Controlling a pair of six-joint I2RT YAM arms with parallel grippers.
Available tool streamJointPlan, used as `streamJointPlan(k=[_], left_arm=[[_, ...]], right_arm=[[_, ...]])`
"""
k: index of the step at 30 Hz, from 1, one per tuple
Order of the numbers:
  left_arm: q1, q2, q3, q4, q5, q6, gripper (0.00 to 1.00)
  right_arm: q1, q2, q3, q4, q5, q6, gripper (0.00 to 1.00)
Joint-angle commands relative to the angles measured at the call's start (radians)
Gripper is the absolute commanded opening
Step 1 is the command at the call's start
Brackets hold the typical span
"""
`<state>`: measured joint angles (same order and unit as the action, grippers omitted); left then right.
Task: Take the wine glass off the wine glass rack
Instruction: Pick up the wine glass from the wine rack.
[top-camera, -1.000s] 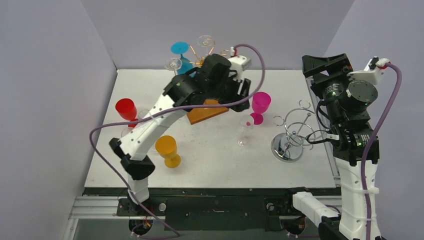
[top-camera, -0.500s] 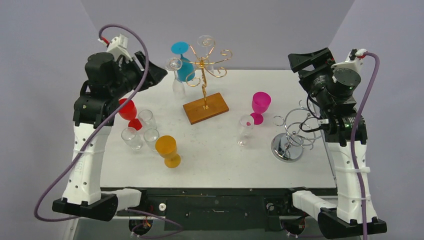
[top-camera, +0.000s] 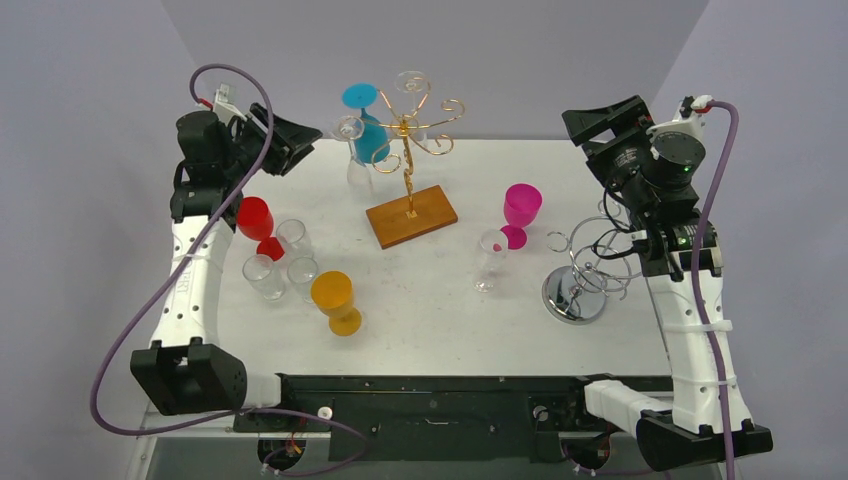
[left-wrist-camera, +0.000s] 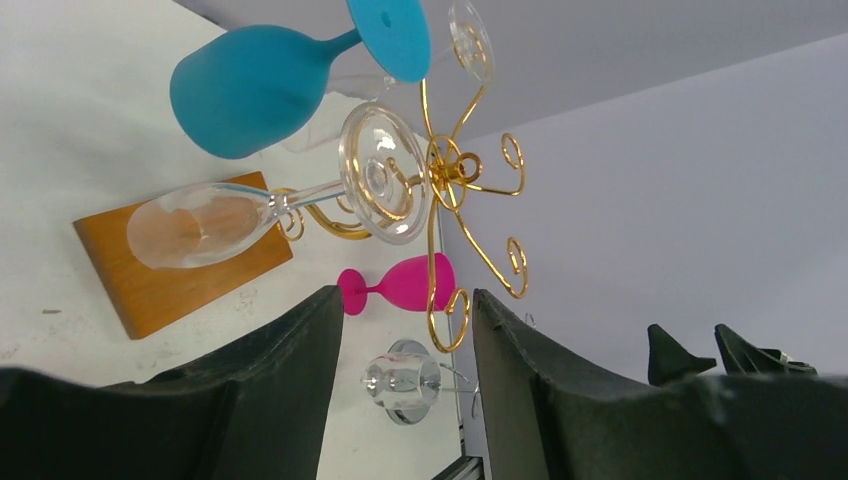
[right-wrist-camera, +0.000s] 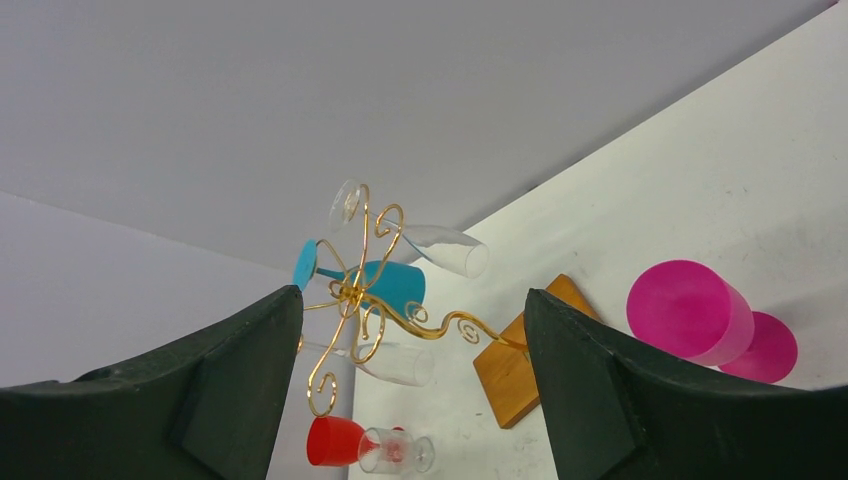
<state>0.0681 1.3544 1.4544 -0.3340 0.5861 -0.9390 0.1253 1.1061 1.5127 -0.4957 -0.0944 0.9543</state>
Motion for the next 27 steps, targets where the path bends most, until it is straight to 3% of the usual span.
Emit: streamJointPlan(k=[1, 18, 27], left_arm=[[0.013, 0.026, 0.003, 0.197, 0.046, -0.096, 0.47], [-0.013, 0.202, -0.001, 0.316, 0.050, -0.179, 0.42], [-0.044, 0.243, 0.006, 0.366, 0.065, -0.210, 0.33]], right_arm=[[0.005, -0.007, -0.005, 0.052, -0.004, 0.000, 0.76], [0.003, -0.022, -0.025, 0.067, 0.024, 0.005, 0.76], [0.004, -0.022, -0.042, 0.084, 0.027, 0.012, 0.75]])
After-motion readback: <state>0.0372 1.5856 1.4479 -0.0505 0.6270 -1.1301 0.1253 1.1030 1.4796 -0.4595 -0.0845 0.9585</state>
